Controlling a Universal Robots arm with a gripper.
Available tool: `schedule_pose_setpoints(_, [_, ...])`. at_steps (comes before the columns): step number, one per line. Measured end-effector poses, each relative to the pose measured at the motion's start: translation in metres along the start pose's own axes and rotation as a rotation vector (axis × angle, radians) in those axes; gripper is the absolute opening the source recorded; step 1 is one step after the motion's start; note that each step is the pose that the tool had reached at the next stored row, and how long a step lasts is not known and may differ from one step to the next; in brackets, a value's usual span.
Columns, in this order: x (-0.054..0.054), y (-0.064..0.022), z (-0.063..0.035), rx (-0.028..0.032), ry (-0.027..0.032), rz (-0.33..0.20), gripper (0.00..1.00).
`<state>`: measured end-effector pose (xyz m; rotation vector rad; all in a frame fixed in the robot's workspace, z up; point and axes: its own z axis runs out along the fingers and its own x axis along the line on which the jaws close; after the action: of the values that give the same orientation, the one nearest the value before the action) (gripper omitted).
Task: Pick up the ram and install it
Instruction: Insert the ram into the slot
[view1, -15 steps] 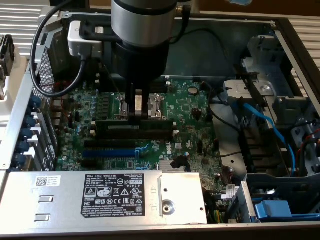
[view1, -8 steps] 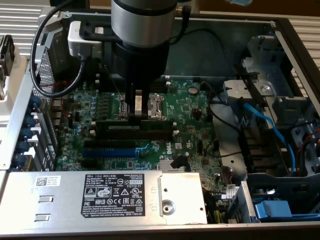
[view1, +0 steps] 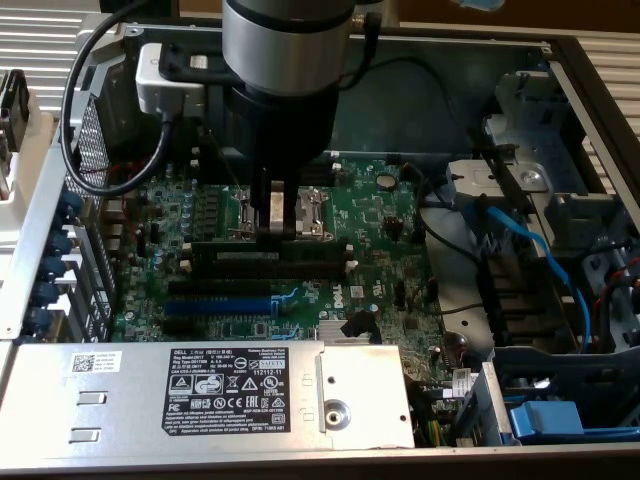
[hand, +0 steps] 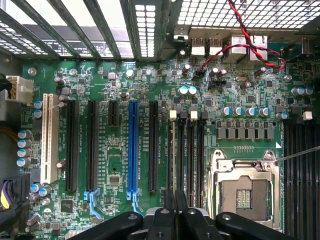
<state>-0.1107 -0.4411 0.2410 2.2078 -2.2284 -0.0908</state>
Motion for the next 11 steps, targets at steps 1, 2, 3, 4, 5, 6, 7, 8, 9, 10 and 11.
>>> schedule_pose_setpoints(1, [0.0000, 0.0000, 0.0002, 0.0000, -0.0001, 0.000, 0.12])
schedule_pose_setpoints(2, [0.0000, 0.0000, 0.0003, 0.0000, 0.0001, 0.000, 0.12])
schedule_pose_setpoints(3, [-0.0002, 0.0000, 0.0004, 0.0000, -0.0001, 0.000, 0.12])
schedule_pose_setpoints(4, [-0.0002, 0.0000, 0.0005, 0.0000, 0.0000, 0.000, 0.12])
schedule_pose_setpoints(5, [-0.0002, 0.0000, 0.0009, 0.0000, 0.0000, 0.000, 0.12])
schedule_pose_setpoints(6, [-0.0002, 0.0000, 0.0012, 0.0000, 0.0000, 0.001, 0.12])
schedule_pose_setpoints(7, [-0.0002, 0.0000, 0.0012, 0.0000, 0.0000, 0.001, 0.12])
schedule_pose_setpoints(8, [-0.0002, -0.0001, 0.0012, -0.0001, 0.0000, 0.001, 0.12])
schedule_pose_setpoints(9, [-0.0002, -0.0001, 0.0012, 0.0000, 0.0000, 0.003, 0.12])
schedule_pose_setpoints(10, [-0.0002, 0.0000, 0.0012, 0.0001, -0.0001, 0.004, 0.12])
schedule_pose_setpoints(11, [-0.0002, -0.0001, 0.0012, 0.0001, -0.0002, 0.005, 0.12])
